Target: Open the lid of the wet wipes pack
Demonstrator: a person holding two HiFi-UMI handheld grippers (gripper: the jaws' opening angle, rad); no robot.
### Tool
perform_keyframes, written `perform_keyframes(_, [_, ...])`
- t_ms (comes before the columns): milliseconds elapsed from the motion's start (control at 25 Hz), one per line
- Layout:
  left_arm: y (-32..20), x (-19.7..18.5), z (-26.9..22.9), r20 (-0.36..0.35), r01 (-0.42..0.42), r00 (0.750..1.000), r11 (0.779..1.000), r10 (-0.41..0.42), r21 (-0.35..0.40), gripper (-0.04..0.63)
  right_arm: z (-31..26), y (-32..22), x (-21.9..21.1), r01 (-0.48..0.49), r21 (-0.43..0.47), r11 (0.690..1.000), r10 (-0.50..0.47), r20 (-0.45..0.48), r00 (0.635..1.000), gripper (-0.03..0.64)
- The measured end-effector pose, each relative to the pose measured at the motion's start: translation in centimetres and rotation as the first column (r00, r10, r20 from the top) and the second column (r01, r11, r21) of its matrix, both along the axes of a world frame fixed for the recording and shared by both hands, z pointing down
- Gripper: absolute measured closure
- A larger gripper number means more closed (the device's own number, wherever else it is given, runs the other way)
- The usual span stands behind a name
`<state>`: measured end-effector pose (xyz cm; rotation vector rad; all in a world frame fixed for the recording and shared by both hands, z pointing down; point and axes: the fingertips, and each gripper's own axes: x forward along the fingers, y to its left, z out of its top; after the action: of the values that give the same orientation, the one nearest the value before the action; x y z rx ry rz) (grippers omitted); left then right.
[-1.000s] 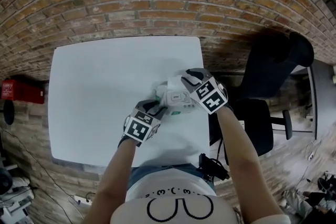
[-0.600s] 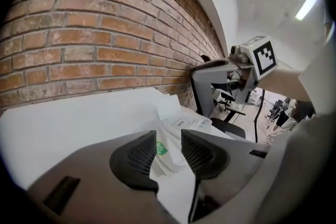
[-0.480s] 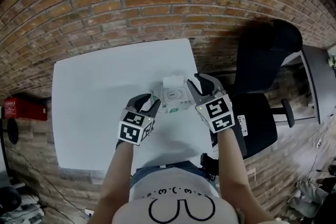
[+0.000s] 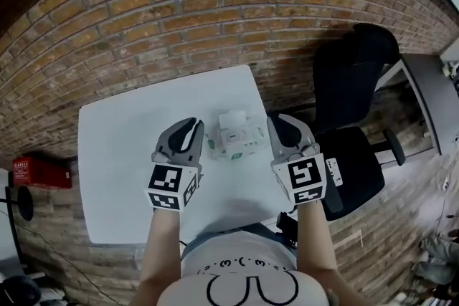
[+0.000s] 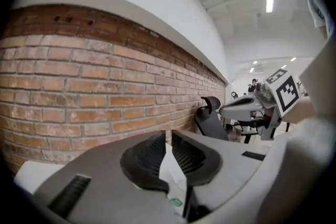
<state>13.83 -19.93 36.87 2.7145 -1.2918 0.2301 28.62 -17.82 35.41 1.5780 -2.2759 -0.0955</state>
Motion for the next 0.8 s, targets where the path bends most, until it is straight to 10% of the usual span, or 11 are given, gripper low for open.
perform_keyframes(200, [0.6,-0.5,-5.1,-0.017,0.027,1.000,0.983,-0.025,0.180,0.597,-2.5,1.3,1.0,-0.029,0.052,0.998,0.027,0.048,0.998,0.614])
perform_keyframes(800, [1.4,-0.1,-10.8,-0.071,0.042,0.997,0.958,-0.022,0.282,0.597,-9.5,3.6,1.9,-0.080,0.196,0.977,0.067,0.069,0.995,0.615])
